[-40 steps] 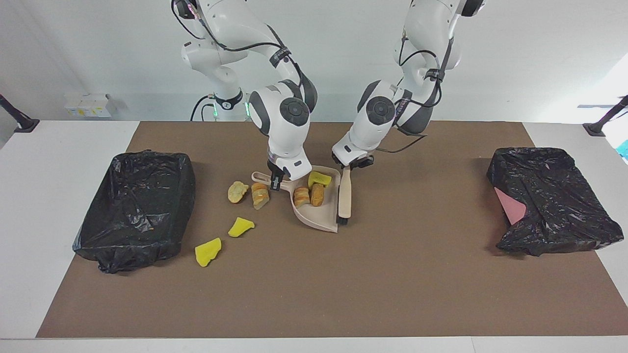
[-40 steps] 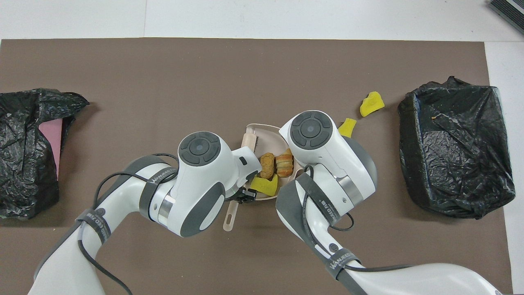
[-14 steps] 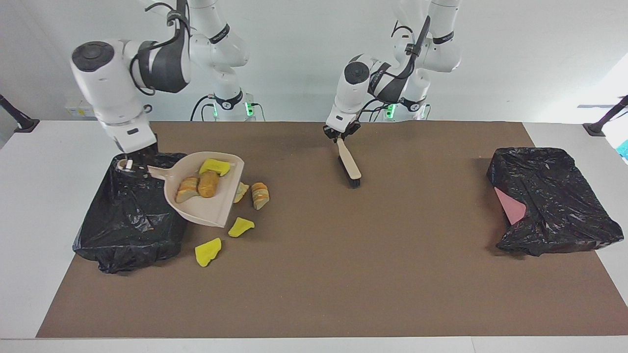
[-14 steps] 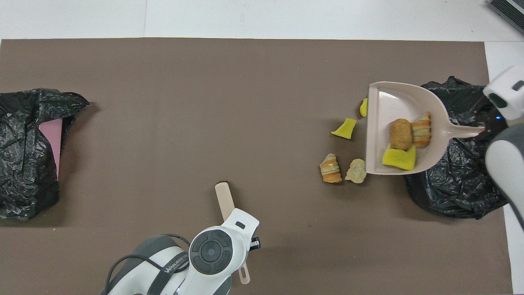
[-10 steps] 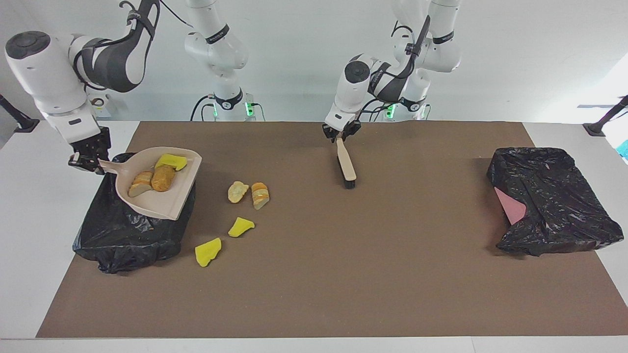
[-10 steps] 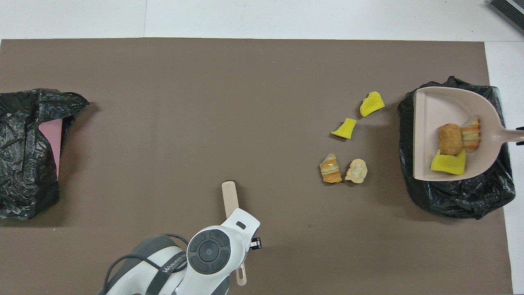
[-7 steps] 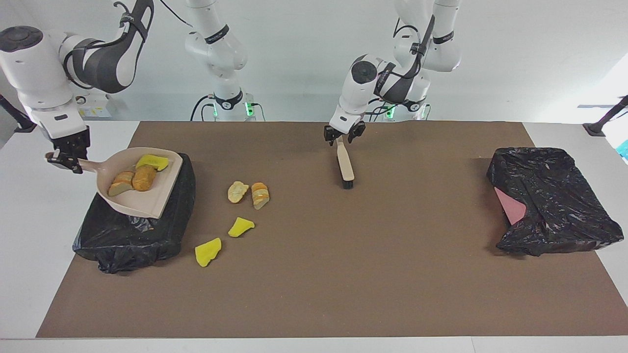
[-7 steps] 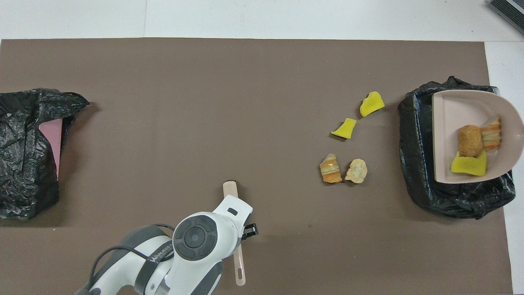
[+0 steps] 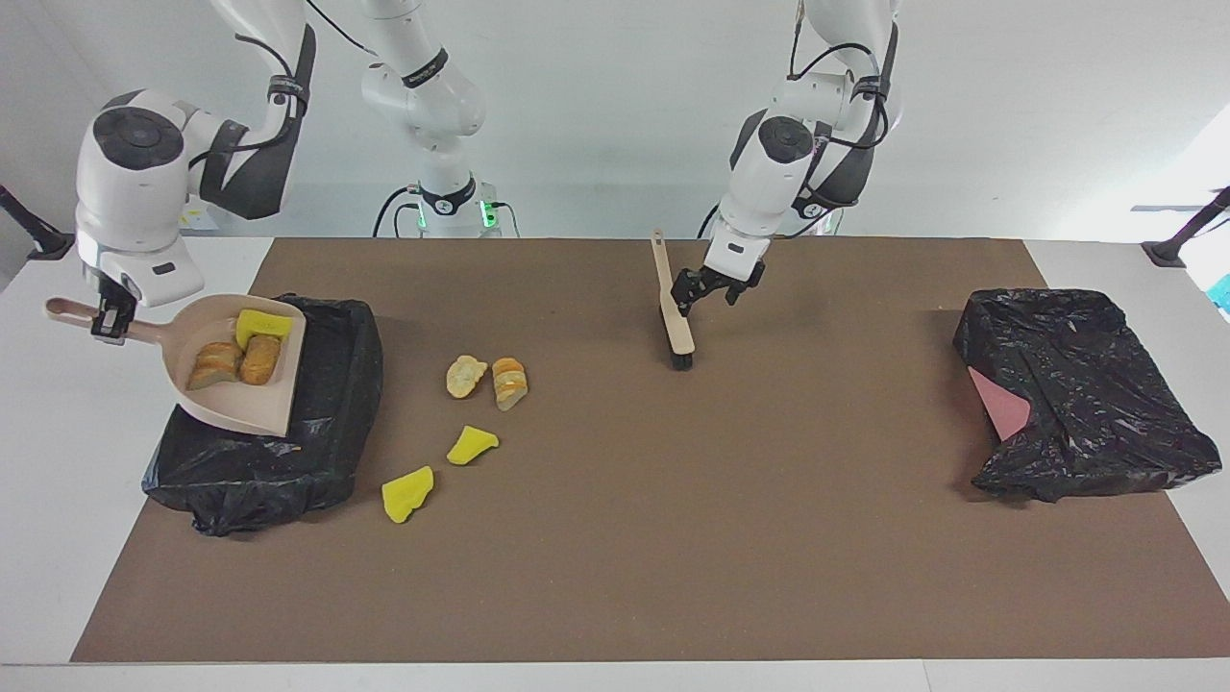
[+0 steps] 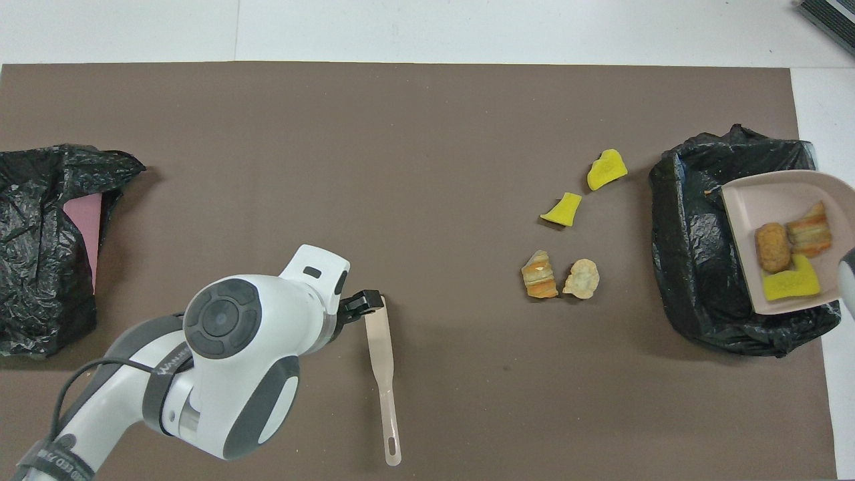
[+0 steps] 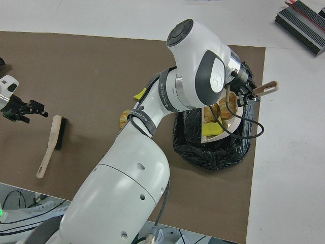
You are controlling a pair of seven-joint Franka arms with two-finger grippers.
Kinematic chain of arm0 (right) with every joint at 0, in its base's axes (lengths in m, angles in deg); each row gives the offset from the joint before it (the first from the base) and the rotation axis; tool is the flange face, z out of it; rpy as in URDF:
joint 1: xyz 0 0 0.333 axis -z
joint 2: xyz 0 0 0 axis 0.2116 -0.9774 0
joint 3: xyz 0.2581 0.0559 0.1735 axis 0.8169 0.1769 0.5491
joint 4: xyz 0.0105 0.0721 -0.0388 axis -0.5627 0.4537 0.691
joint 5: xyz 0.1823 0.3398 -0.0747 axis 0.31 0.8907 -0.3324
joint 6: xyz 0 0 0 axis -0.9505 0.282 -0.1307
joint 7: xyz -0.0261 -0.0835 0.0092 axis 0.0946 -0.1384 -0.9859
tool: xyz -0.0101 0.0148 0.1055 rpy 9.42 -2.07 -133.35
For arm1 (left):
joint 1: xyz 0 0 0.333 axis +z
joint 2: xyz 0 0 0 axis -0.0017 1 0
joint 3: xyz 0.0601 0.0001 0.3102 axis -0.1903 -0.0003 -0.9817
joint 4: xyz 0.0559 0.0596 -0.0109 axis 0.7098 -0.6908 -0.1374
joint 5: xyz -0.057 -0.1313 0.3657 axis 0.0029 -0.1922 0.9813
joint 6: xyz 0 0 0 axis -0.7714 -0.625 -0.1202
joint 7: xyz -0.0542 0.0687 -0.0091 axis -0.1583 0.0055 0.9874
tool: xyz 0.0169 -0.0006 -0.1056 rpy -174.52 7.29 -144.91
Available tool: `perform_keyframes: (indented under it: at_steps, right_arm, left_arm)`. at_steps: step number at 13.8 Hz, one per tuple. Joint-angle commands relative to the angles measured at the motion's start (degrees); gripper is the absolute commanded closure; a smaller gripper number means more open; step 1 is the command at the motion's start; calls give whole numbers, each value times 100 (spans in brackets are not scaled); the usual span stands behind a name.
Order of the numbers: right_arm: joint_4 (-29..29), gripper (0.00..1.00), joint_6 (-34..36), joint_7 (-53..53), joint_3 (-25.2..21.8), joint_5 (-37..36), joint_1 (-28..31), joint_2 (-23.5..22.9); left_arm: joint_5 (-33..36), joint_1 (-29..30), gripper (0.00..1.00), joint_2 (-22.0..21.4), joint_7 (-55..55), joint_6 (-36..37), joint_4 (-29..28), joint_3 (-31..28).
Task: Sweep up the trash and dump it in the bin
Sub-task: 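Tilt the dustpan with the right gripper while the left gripper drops the brush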
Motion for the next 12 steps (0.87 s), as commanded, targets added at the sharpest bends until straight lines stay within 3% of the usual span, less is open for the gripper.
perform_keyframes:
  at_steps: [1, 4, 7, 12]
  right_arm:
    - [259, 100, 295, -508, 33, -842, -209, 290]
    - [269, 100, 761, -1097, 33, -1362, -498, 335]
    - [260, 100, 1315, -1555, 33, -1828, -920, 396]
    - [154, 100, 1624, -1705, 42, -2356, -1036, 510]
  left_arm:
    - [97, 622, 0, 65, -787, 178, 420, 44]
    - [447, 1290, 0, 205, -2062, 573, 833, 44]
    - [877, 1704, 0, 504, -2828, 1239, 1544, 44]
    - [1220, 2144, 0, 628, -3648, 2330, 2539, 35]
